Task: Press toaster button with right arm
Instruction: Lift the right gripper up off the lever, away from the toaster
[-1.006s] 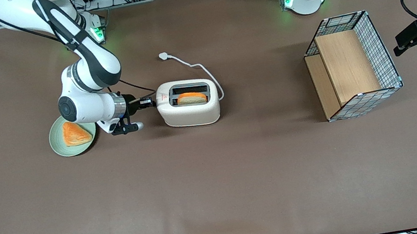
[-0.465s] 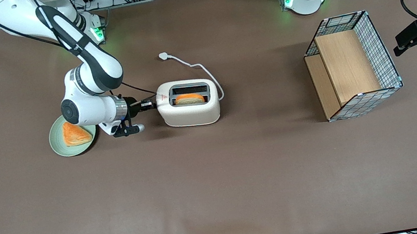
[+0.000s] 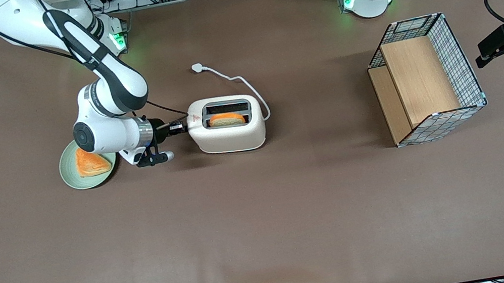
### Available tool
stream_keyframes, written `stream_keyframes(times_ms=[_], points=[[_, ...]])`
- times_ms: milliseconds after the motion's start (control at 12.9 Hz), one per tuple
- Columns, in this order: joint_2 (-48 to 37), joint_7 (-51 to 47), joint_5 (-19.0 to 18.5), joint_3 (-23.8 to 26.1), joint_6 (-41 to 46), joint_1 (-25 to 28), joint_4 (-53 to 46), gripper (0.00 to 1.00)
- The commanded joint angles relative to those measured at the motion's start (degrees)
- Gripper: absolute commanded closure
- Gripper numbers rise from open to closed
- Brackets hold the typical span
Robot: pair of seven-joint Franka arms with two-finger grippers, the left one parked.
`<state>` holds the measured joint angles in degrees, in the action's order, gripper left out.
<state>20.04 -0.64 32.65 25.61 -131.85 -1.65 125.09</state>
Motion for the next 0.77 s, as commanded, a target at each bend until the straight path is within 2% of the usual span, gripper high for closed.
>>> stream_keyframes(times_ms=[0, 465, 542, 619, 697], points=[[2.2, 1.3, 1.1, 0.5, -1.9, -0.5, -0.2, 1.0], [-4.5, -2.2, 0.9, 0.2, 11.1, -2.4, -4.2, 1.0], [-5.3, -2.1, 0.4, -0.6, 12.5, -2.4, -5.3, 0.81], [-5.8, -1.8, 0.2, -2.1, 13.4, -2.0, -5.8, 0.48], [-6.2, -1.2, -0.1, -3.4, 13.8, -2.0, -6.2, 0.0]])
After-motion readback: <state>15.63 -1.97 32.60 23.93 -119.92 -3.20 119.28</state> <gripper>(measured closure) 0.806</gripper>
